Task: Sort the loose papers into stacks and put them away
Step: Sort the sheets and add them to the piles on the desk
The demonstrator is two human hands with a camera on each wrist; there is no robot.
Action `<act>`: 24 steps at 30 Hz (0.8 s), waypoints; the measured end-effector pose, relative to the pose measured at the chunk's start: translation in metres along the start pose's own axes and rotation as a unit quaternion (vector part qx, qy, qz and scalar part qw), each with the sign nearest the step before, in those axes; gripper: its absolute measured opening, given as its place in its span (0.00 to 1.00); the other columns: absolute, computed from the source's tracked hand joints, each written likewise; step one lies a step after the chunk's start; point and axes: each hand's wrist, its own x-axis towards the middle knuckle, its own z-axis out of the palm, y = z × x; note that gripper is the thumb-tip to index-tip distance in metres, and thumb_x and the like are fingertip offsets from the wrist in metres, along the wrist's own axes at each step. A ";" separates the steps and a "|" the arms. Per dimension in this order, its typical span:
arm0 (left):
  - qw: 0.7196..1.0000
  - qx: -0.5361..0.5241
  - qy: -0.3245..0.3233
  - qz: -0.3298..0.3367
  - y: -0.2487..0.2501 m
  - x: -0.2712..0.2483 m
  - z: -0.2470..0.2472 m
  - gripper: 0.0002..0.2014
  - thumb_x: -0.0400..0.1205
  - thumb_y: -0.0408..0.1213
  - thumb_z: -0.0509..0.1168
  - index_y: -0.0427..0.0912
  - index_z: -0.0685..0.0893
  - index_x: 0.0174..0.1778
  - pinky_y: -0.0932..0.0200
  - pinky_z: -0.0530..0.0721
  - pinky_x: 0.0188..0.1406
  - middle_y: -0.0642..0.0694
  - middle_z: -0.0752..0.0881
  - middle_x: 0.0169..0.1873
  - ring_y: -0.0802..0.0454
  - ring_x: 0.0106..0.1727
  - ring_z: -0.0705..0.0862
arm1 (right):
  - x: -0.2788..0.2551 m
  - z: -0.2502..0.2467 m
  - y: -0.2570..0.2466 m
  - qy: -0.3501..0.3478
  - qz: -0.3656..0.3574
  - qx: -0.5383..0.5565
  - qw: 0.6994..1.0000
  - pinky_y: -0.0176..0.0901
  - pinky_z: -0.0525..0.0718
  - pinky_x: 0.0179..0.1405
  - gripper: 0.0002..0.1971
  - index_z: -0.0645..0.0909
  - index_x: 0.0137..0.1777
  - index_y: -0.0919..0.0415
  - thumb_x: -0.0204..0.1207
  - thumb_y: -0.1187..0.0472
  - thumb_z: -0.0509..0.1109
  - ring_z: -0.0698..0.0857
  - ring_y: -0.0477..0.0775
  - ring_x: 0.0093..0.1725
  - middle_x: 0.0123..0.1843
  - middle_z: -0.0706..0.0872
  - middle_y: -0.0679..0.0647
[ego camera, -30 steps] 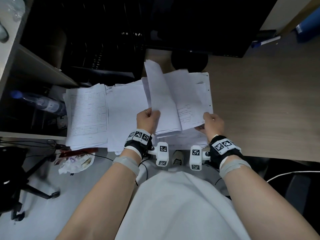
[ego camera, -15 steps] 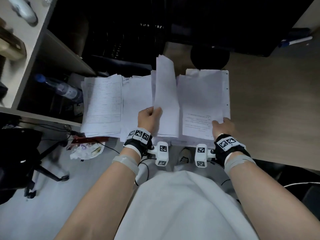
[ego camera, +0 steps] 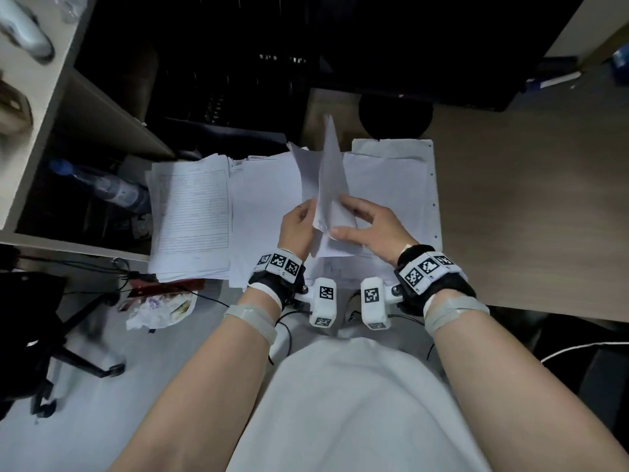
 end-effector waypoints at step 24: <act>0.994 -0.110 0.020 0.002 0.033 -0.005 -0.002 0.09 0.81 0.35 0.73 0.37 0.88 0.54 0.44 0.89 0.55 0.37 0.92 0.49 0.39 0.48 0.91 | 0.002 -0.007 -0.032 0.018 -0.030 -0.014 0.999 0.34 0.75 0.62 0.22 0.87 0.63 0.48 0.69 0.53 0.84 0.82 0.34 0.63 0.60 0.88 0.38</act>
